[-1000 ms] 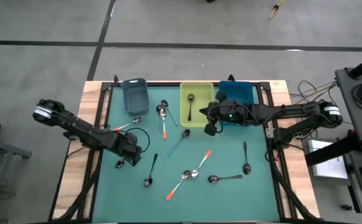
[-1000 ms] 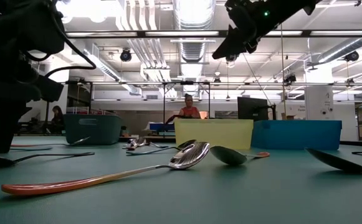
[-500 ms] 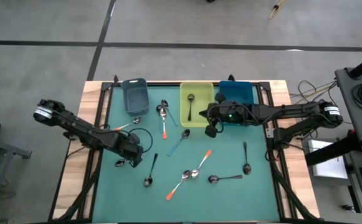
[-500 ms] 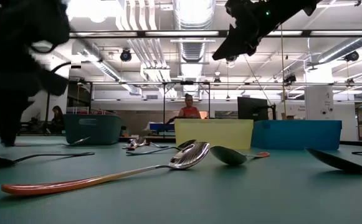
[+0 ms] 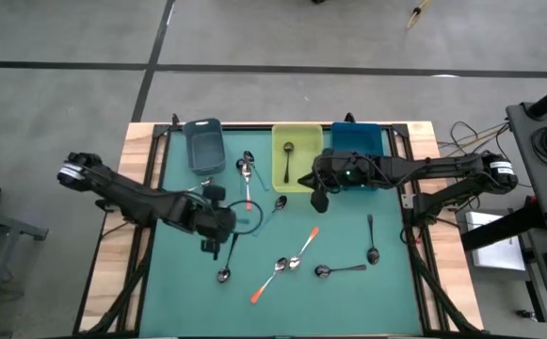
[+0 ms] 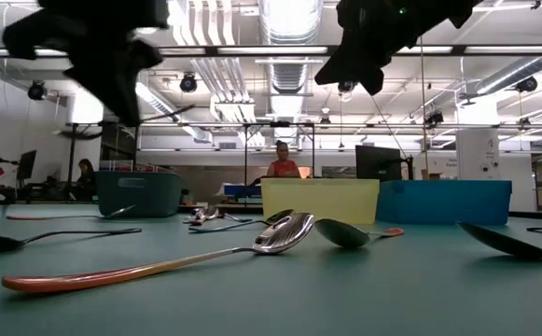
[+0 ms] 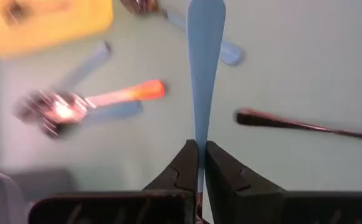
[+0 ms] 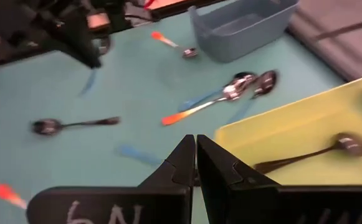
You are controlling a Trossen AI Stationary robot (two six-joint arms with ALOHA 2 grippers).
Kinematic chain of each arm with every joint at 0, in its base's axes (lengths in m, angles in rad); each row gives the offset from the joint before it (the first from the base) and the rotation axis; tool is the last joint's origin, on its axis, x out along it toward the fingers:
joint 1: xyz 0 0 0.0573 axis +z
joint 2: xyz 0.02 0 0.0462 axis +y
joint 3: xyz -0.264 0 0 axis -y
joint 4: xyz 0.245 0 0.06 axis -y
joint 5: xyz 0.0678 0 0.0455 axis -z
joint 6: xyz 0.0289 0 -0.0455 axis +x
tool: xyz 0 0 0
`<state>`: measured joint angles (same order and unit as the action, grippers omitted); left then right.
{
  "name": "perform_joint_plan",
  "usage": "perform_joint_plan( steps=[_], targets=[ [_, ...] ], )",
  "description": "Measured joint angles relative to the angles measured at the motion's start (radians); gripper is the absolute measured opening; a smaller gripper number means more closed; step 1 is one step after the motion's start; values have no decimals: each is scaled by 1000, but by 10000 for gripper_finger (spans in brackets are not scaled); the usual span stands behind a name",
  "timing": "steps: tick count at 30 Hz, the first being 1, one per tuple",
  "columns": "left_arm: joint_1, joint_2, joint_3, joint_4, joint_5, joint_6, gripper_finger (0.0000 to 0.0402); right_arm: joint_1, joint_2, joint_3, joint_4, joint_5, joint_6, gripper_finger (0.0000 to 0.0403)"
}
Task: Sort silverware by color (type)
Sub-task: Put the blue spoon into the blue bin
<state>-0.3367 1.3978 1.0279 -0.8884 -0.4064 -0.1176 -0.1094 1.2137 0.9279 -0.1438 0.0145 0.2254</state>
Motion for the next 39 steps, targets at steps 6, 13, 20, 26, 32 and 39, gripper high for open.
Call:
perform_joint_plan(
  steps=[6,13,20,26,32,39],
  targets=[
    [13,158,148,-28,-104,278,0,40,0,-2,0,-130,79,9],
    [87,297,276,-4,-135,360,0,163,0,-2,-7,-56,2,9],
    [174,335,364,38,-51,316,0,302,0,-3,-41,316,-142,9],
    [208,366,421,62,-48,297,0,326,0,-3,-39,353,-175,18],
    [210,393,438,135,-45,329,0,326,0,-3,-33,354,-216,55],
    [223,394,438,177,-20,325,0,326,69,-2,11,411,-295,120]
  ],
)
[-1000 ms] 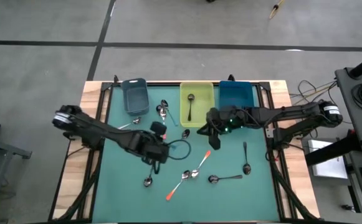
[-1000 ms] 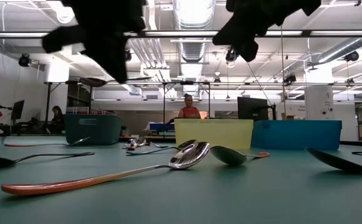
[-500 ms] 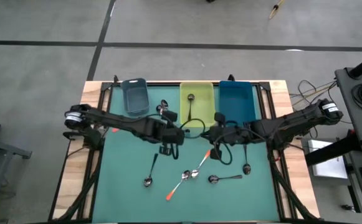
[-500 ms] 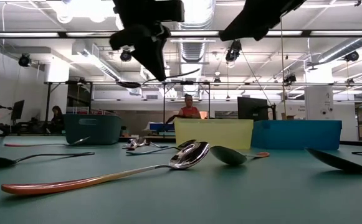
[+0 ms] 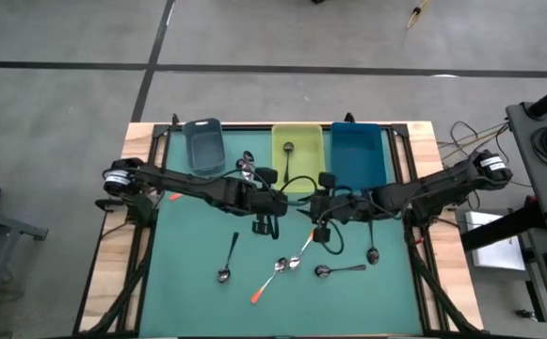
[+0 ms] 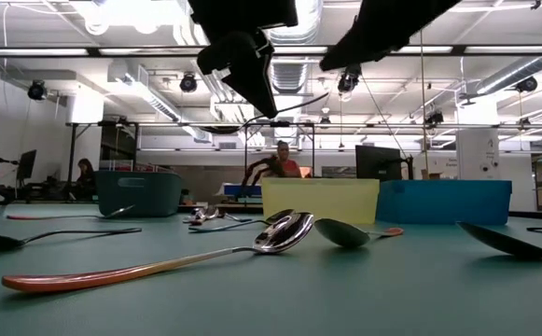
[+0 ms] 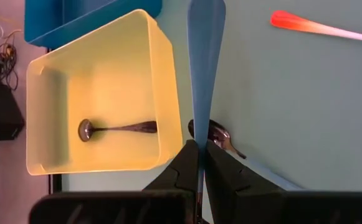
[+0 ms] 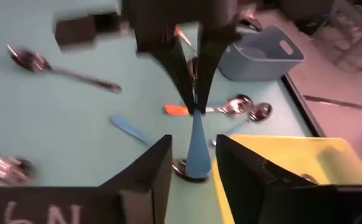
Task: Sort silverware by color (type)
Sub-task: Put the blue spoon into the blue bin
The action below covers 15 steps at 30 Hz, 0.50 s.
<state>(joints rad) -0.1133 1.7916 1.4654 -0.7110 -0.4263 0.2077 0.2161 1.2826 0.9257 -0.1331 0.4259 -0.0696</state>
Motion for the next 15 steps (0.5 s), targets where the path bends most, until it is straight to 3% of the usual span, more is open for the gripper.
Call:
perform_joint_plan(
  steps=[4,8,15],
  targets=[
    [5,0,-1,2,0,-7,0,0,50,21,-18,72,-36,138],
    [7,0,-2,2,0,-7,0,-8,103,77,-31,75,-67,145],
    [7,0,-2,2,0,-16,0,-35,218,235,-247,76,-61,146]
  ],
)
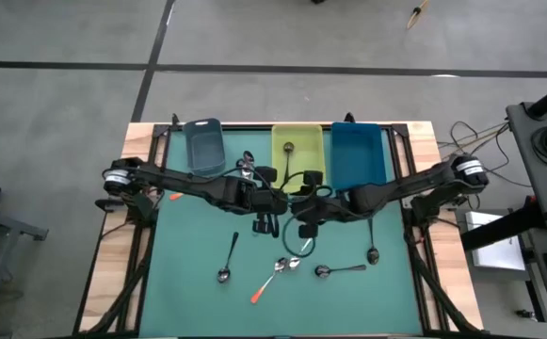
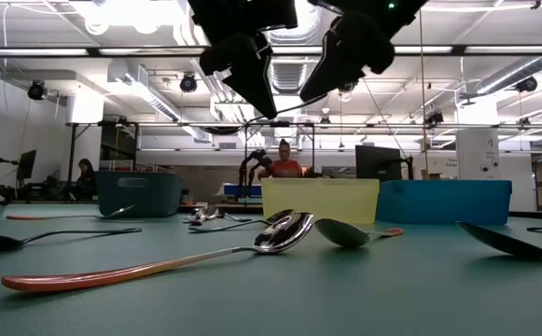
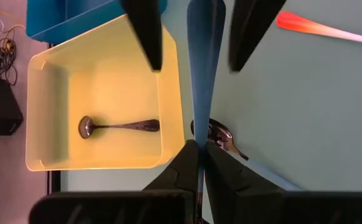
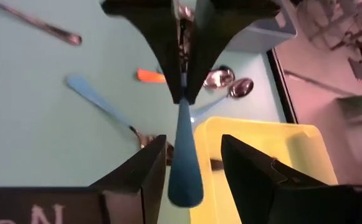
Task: Sort silverware by color (type)
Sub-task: Put the blue spoon into the blue bin
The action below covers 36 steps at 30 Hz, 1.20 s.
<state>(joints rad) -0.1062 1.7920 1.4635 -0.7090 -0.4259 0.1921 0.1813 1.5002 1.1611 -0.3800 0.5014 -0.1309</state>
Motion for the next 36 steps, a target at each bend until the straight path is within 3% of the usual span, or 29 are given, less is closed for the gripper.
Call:
perform_joint_plan(
  steps=[11,25,31,36],
  targets=[
    [0,-1,-5,-49,-2,-10,0,-1,133,182,-246,27,39,146],
    [1,-3,-54,-119,-3,-80,0,-7,89,173,-338,38,47,140],
    [-2,-47,-137,-112,-3,-131,0,14,-45,42,-285,40,66,139],
    [-3,-81,-186,-72,0,-154,0,21,-189,-187,12,42,43,137]
  ],
)
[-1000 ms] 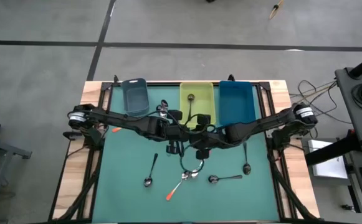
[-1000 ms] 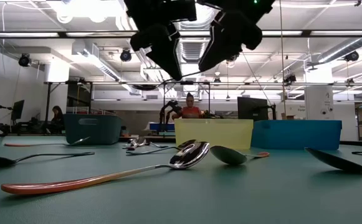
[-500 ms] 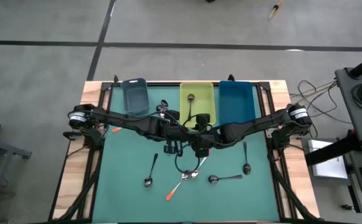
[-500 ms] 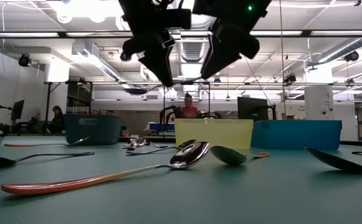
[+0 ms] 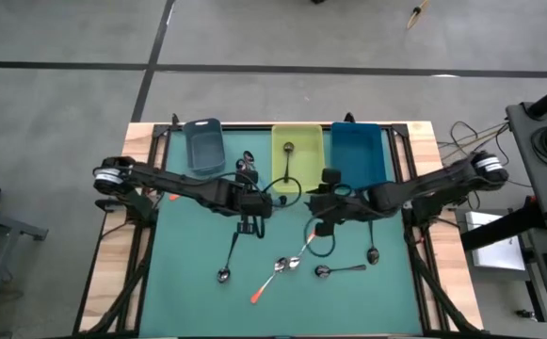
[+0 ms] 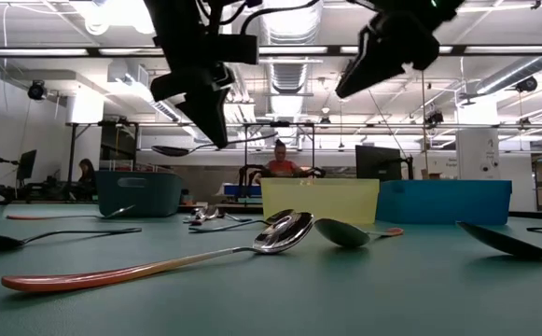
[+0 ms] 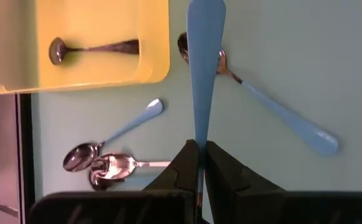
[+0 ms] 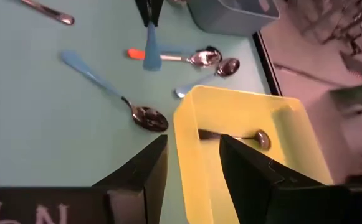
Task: Sort silverware by color (type)
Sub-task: Put the blue spoon into the blue bin
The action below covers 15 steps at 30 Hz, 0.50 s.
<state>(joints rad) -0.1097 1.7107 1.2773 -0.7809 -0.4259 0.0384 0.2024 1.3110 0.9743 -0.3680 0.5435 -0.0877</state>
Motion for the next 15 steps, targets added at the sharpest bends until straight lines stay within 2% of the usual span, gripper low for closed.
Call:
perform_joint_plan(
  steps=[3,6,15],
  targets=[
    [0,-3,-3,35,1,-6,0,0,-42,-121,192,-16,-17,137],
    [0,-2,3,76,14,4,0,0,-53,-181,346,-18,16,139],
    [0,3,5,134,26,13,0,-3,-11,-135,345,-20,12,166]
  ],
)
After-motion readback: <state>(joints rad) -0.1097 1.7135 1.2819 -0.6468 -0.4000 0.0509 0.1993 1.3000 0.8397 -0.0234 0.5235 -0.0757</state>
